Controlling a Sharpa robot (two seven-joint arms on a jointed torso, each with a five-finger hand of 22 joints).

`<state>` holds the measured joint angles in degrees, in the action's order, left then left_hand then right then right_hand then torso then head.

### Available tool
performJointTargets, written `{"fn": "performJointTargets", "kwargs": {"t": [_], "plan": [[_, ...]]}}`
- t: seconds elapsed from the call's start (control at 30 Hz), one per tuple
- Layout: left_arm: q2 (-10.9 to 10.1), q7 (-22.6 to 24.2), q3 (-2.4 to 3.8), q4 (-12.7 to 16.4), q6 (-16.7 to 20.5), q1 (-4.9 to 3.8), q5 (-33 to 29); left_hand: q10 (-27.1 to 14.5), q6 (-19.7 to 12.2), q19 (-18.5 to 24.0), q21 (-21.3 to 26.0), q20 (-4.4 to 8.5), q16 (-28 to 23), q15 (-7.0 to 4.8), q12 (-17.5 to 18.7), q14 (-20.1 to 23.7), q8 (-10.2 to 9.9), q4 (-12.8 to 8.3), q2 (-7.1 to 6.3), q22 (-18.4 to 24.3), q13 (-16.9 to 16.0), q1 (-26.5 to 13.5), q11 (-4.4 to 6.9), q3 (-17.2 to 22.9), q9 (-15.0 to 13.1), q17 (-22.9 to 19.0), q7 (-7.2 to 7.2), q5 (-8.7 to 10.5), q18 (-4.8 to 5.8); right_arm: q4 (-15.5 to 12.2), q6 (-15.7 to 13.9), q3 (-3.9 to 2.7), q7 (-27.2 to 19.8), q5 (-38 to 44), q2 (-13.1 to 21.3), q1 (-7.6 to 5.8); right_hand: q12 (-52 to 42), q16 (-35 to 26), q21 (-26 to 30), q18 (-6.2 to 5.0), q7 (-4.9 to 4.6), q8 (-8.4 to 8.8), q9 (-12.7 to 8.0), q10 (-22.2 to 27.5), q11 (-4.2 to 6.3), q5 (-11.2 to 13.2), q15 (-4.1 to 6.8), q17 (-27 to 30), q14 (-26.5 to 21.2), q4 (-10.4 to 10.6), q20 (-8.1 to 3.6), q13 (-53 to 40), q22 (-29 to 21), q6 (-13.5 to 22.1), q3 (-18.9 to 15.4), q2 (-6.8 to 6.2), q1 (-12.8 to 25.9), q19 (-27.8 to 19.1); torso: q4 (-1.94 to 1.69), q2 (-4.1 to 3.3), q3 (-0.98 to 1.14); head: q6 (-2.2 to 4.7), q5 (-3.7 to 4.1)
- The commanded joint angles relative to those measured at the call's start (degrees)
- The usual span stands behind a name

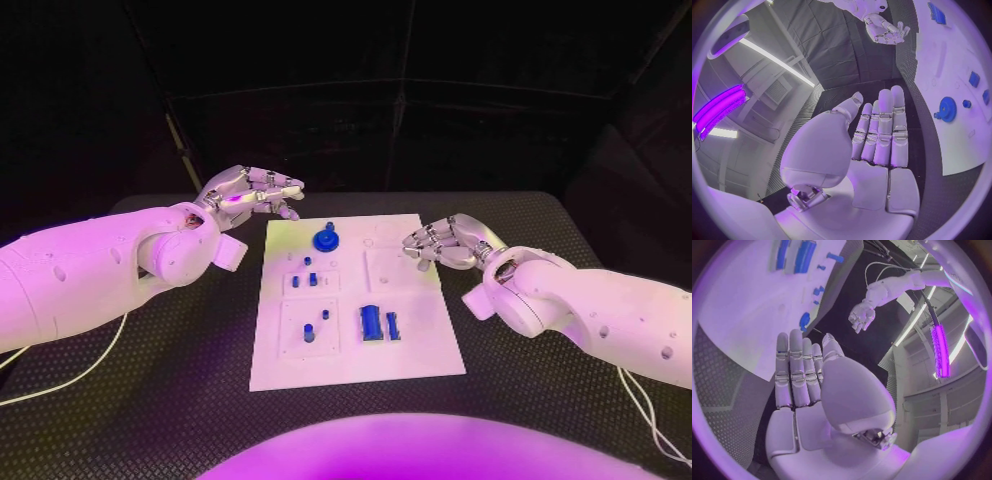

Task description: Assemble the parts on the task board

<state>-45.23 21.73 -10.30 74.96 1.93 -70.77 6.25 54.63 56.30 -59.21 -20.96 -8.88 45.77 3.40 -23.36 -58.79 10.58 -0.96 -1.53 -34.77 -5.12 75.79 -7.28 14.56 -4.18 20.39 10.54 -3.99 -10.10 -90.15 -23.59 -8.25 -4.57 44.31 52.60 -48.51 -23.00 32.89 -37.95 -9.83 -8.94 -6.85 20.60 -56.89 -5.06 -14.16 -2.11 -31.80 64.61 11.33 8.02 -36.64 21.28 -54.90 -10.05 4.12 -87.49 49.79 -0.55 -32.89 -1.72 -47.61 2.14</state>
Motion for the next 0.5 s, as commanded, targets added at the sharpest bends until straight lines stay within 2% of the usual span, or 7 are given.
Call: {"fn": "performJointTargets", "kwargs": {"t": [0.03, 0.1, 0.13, 0.23, 0.37, 0.4, 0.5], "plan": [[1.19, 4.70, 0.04, -2.27, 3.60, 0.06, -2.79, -0.53, -0.38, 3.09, 2.77, -0.89, -4.48, 0.90, 0.54, 2.85, 0.11, 0.00, 0.33, 1.89, 0.62, -0.05, -0.58, -0.40, 0.13, -2.36, 0.56, 0.27, 0.30, 4.61, 3.50, -0.09, -10.76, -14.64, -2.63, -1.25, 4.08, -5.76, 4.35, 0.10, -0.62, 0.99, -1.37, -1.11, -1.11, 0.61, -1.19, 3.17, -2.12, 0.35, 1.35, 6.41, -2.59, -0.30, 0.68, 0.17, -1.53, -1.57, -0.08, 1.67, -0.71, 1.99, 0.42], [2.28, 6.15, 0.05, -4.30, 4.82, 0.33, -4.12, -1.18, -0.99, 5.87, 5.55, -1.95, -9.59, 1.98, 1.35, 4.81, -0.16, -0.01, 0.41, 3.98, 1.26, 0.15, -1.25, -0.47, 0.23, -4.92, 0.91, 0.29, 0.43, 8.68, 4.71, -0.11, -12.63, -17.23, -5.16, -2.11, 7.06, -9.82, 7.17, -0.59, -0.91, 2.16, -2.99, -3.05, -1.24, 0.82, -1.57, 5.95, -0.99, 0.78, 2.32, 12.58, -4.52, -0.91, 1.02, -0.09, -2.44, -0.56, -0.05, 2.32, -1.03, 3.00, 0.52], [2.78, 6.75, 0.05, -5.21, 5.32, 0.47, -4.75, -1.50, -1.28, 6.85, 6.63, -2.45, -11.90, 2.43, 1.83, 5.54, -0.33, -0.01, 0.52, 4.86, 1.44, 0.24, -1.47, -0.45, 0.27, -6.00, 1.05, 0.27, 0.49, 10.37, 5.20, -0.12, -13.29, -18.15, -6.23, -2.44, 7.95, -11.13, 7.96, -0.68, -0.97, 2.48, -3.58, -3.90, -1.00, 0.88, -1.52, 6.85, -0.13, 1.04, 2.44, 14.78, -5.12, -1.47, 1.32, 0.13, -2.64, 0.22, 0.02, 2.61, -1.16, 3.77, 0.46], [5.13, 8.56, 0.08, -9.23, 6.97, 1.04, -7.20, -2.11, -2.10, 9.38, 9.40, -3.64, -17.38, 3.38, 3.26, 6.06, -0.96, 0.02, 0.59, 7.24, 1.55, 0.31, -1.96, -0.56, 0.33, -8.42, 1.27, 0.28, 0.39, 16.33, 6.55, -0.14, -15.41, -21.66, -10.08, -3.37, 10.55, -15.60, 10.36, -0.70, -1.19, 3.24, -5.47, -6.38, -1.03, 1.13, -1.64, 9.59, 2.01, 1.68, 2.48, 20.86, -6.82, -2.62, 1.99, 0.08, -3.03, 1.91, 0.00, 3.30, -1.38, 5.05, 0.16], [8.08, 9.89, 0.13, -14.23, 7.90, 1.82, -8.98, -2.09, -2.28, 12.41, 12.93, -5.19, -23.48, 4.23, 4.96, 4.71, -1.47, 0.26, 0.78, 10.67, 1.55, 0.20, -2.37, -1.03, 0.29, -10.75, 1.63, 0.27, -0.24, 22.38, 7.22, -0.16, -17.29, -24.43, -14.18, -3.94, 13.99, -21.78, 14.20, -0.36, -1.73, 3.35, -8.33, -5.37, -2.27, 1.19, -3.10, 13.09, 0.31, 1.90, 3.48, 26.72, -9.08, -0.47, 3.15, -0.13, -3.39, 0.79, -0.27, 3.55, -1.21, 6.34, -0.59], [8.48, 10.05, 0.14, -14.90, 8.00, 1.92, -9.23, -2.15, -2.39, 12.83, 13.44, -5.45, -24.49, 4.34, 5.27, 4.57, -1.60, 0.27, 0.80, 11.23, 1.55, 0.22, -2.44, -1.13, 0.31, -11.10, 1.68, 0.28, -0.32, 23.22, 7.34, -0.17, -17.51, -24.81, -14.77, -3.99, 14.53, -22.91, 15.06, -0.25, -1.84, 3.33, -8.81, -4.94, -2.61, 1.19, -3.51, 13.77, -0.52, 1.85, 3.85, 27.50, -9.54, 0.00, 3.33, -0.14, -3.31, 0.19, -0.32, 3.57, -1.18, 6.42, -0.60], [8.48, 10.05, 0.14, -14.90, 8.00, 1.92, -9.23, -2.15, -2.39, 12.83, 13.44, -5.45, -24.49, 4.34, 5.27, 4.57, -1.60, 0.27, 0.80, 11.23, 1.55, 0.22, -2.44, -1.13, 0.31, -11.10, 1.68, 0.28, -0.32, 23.22, 7.34, -0.17, -17.51, -24.81, -14.77, -3.99, 14.53, -22.91, 15.06, -0.25, -1.84, 3.33, -8.81, -4.94, -2.61, 1.19, -3.51, 13.77, -0.52, 1.85, 3.85, 27.50, -9.54, 0.00, 3.33, -0.14, -3.31, 0.19, -0.32, 3.57, -1.18, 6.42, -0.60]]}}
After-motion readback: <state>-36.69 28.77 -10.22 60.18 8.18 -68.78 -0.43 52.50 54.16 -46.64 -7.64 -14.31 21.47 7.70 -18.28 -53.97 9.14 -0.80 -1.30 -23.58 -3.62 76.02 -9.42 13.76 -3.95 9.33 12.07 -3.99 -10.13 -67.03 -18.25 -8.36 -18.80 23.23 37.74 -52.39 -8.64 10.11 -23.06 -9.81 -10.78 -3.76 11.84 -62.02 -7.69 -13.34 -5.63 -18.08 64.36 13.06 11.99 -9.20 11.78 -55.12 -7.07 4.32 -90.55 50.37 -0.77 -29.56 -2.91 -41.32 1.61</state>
